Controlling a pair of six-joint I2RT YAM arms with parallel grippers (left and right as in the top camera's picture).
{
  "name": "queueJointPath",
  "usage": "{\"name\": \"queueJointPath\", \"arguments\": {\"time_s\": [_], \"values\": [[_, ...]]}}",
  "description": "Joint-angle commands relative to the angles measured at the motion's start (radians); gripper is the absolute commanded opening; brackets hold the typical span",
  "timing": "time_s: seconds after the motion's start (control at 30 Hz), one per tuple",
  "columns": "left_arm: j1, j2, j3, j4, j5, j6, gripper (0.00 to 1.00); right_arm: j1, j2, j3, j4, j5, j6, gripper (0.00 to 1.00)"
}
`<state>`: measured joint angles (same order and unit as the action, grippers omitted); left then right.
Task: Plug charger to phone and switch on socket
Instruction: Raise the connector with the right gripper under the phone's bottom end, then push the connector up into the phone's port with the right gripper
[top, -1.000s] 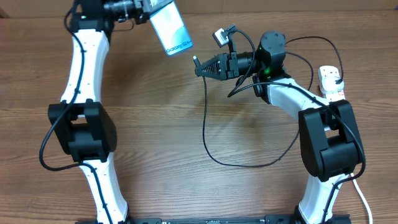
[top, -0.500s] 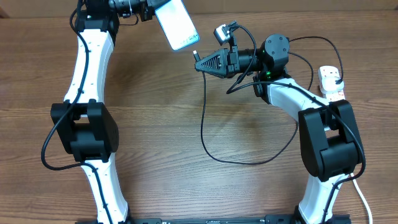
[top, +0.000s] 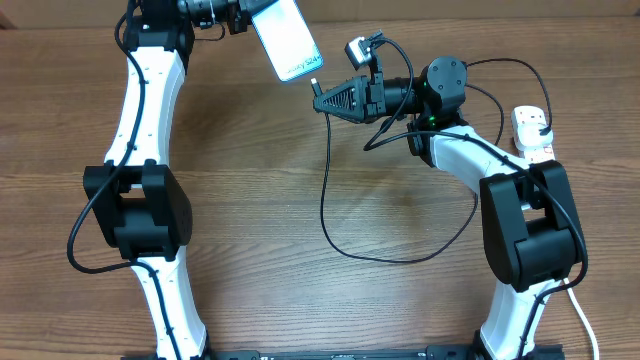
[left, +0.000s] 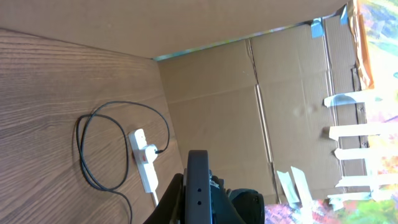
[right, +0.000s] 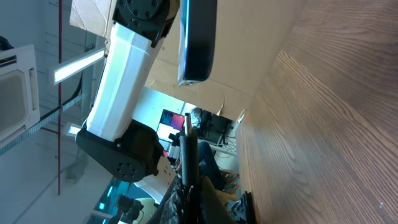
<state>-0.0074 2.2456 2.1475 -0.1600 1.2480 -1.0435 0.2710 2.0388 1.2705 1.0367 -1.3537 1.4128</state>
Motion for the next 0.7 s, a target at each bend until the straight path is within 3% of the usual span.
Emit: {"name": "queueJointPath", "arguments": {"time_s": [0.0, 0.67], "values": [[-0.014, 0.001, 0.021, 0.007, 0.005, 0.019, 0.04, 0.003, 0.0, 0.006, 0.01, 0.007, -0.025, 0.04], [-0.041, 0.001, 0.021, 0.007, -0.002, 0.02, 0.04, 0.003, 0.0, 0.006, 0.009, 0.018, -0.029, 0.04]]}}
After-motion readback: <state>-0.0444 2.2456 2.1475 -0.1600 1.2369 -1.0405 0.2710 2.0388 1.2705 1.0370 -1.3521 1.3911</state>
